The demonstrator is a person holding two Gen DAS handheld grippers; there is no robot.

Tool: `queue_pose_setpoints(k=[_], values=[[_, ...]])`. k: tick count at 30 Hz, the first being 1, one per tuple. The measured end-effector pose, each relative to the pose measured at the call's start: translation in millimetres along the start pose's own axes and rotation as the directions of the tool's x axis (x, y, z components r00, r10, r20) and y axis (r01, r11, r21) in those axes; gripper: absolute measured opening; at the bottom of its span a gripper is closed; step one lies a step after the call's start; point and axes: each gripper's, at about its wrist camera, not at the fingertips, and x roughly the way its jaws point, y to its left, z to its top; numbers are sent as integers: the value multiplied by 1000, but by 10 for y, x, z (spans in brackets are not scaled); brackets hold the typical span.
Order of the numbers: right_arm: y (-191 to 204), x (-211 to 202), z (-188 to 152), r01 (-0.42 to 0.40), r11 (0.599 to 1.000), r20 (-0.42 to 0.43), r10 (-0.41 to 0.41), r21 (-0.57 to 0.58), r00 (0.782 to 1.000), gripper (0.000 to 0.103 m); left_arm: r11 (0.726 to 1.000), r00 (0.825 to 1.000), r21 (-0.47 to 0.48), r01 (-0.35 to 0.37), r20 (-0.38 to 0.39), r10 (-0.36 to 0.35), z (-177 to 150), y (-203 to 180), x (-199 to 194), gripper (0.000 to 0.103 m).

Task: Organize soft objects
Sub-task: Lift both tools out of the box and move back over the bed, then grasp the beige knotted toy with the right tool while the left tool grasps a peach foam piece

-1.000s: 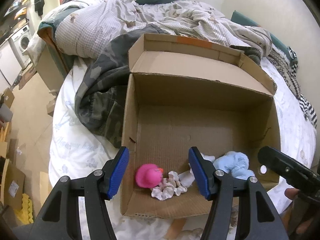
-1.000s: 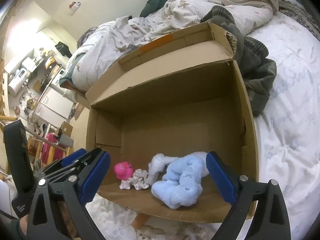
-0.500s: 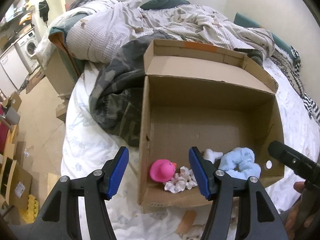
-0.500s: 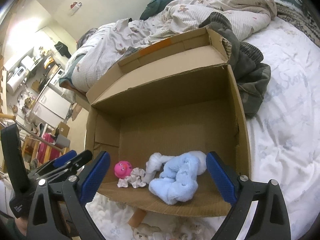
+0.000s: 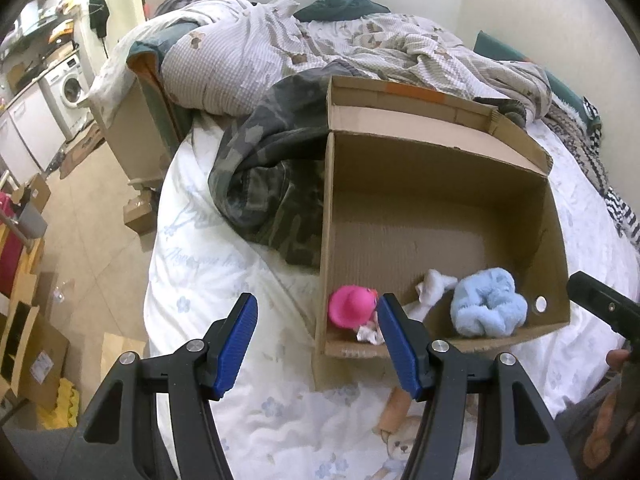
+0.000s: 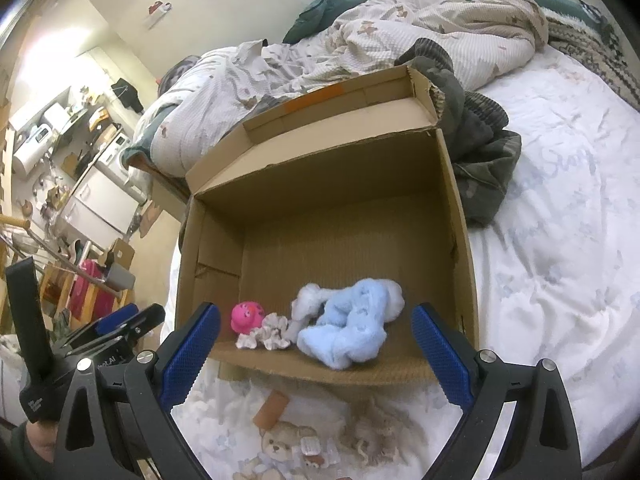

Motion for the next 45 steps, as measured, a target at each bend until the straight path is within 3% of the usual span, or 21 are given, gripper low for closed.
queue_pose_setpoints(k=[5,15,18,24,29,31,38,42,45], values=[[22,-77,-133,4,1000,-10,-4,-22,1000,103,1000,1000,1,-4,20,4,-120,46,-71,59],[-45,-140,-347,20,999,-64,-22,-28,998,103,1000,999,15,-9,-36,10,-325,170,-14,59],[-122,-135,-394,20,1000,-87,-18,15,996,103,1000,998,-2,3,-61,-3,-363,249,30,59],[-177,-102,-439,37,998,-112,-31,51,993,103,996,993,-36,-76,-94,73,-390,393,146,59],[-229,-54,-459,54,996,-142,-43,75,989,103,989,986,-114,-91,-152,73,-410,581,293,59],[-266,-25,-462,64,994,-156,-49,90,987,103,987,982,-151,-62,-188,33,-432,619,380,59],[-400,91,-476,78,987,-212,-47,138,976,103,989,956,-141,54,-279,-92,-475,304,720,59],[-527,159,-500,56,978,-246,-5,200,969,103,995,947,-94,45,-313,-72,-466,90,912,57],[-644,240,-547,35,965,-286,43,261,957,102,997,939,-71,30,-339,-53,-473,6,1056,46]])
